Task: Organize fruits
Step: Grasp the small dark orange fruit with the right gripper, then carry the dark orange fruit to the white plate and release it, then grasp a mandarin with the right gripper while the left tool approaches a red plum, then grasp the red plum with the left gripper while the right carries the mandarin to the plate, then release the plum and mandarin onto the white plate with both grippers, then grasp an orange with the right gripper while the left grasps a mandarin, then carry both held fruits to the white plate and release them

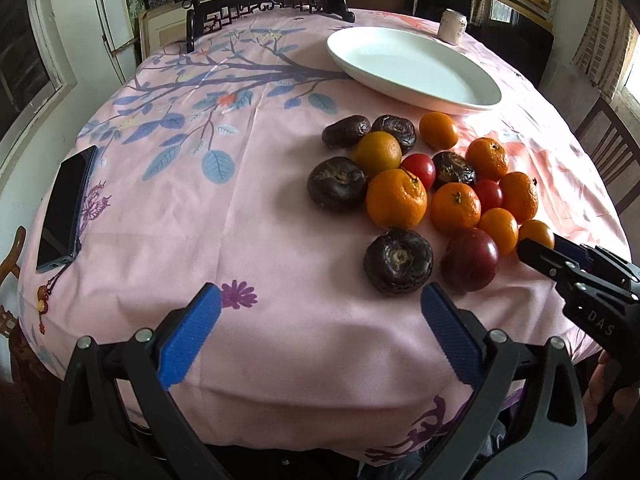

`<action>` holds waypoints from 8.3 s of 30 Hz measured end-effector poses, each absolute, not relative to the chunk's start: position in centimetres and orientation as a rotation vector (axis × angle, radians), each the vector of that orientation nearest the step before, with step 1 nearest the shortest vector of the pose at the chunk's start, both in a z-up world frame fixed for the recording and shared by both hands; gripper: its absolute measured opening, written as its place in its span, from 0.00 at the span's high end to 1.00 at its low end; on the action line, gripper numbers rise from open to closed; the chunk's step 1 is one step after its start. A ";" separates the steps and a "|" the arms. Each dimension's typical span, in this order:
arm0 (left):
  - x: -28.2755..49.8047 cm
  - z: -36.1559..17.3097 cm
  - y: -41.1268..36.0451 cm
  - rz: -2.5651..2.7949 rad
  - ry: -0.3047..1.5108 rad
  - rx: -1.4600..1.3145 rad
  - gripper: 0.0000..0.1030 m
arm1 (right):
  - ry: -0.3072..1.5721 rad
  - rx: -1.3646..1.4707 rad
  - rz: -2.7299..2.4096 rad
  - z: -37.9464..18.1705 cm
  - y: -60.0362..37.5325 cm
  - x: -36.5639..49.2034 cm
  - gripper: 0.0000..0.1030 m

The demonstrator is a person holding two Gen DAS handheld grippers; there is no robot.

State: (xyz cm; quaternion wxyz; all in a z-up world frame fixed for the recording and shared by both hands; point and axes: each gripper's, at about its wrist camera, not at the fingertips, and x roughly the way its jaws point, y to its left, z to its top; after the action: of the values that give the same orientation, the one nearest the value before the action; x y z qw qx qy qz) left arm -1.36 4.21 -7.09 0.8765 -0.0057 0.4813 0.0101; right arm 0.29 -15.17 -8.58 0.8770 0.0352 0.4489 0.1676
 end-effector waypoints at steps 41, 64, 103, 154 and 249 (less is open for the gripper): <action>14.0 2.0 0.9 -0.129 0.924 -0.035 0.61 | 0.874 0.024 0.387 -1.3 -15.7 10.8 0.64; 31.2 2.3 -0.7 -0.106 0.969 -0.059 0.18 | 1.016 -0.058 0.285 -3.4 -15.2 28.7 0.36; 0.3 -5.5 5.2 -0.044 0.904 -0.073 0.09 | 0.959 0.031 0.331 -7.8 -15.1 4.1 0.42; 8.8 -0.1 1.6 -0.191 0.940 -0.026 0.62 | 0.864 0.028 0.378 -2.5 -17.3 7.3 0.59; 5.4 -8.7 1.4 -0.059 1.000 -0.030 0.40 | 0.956 0.070 0.353 -8.2 -16.5 1.2 0.65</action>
State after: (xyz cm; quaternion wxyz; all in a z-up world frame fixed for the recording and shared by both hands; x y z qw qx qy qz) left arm 5.36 1.38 -8.67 0.8771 -0.0143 0.4793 -0.0281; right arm 1.18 -16.52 -8.25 0.8723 0.0336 0.4576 0.1691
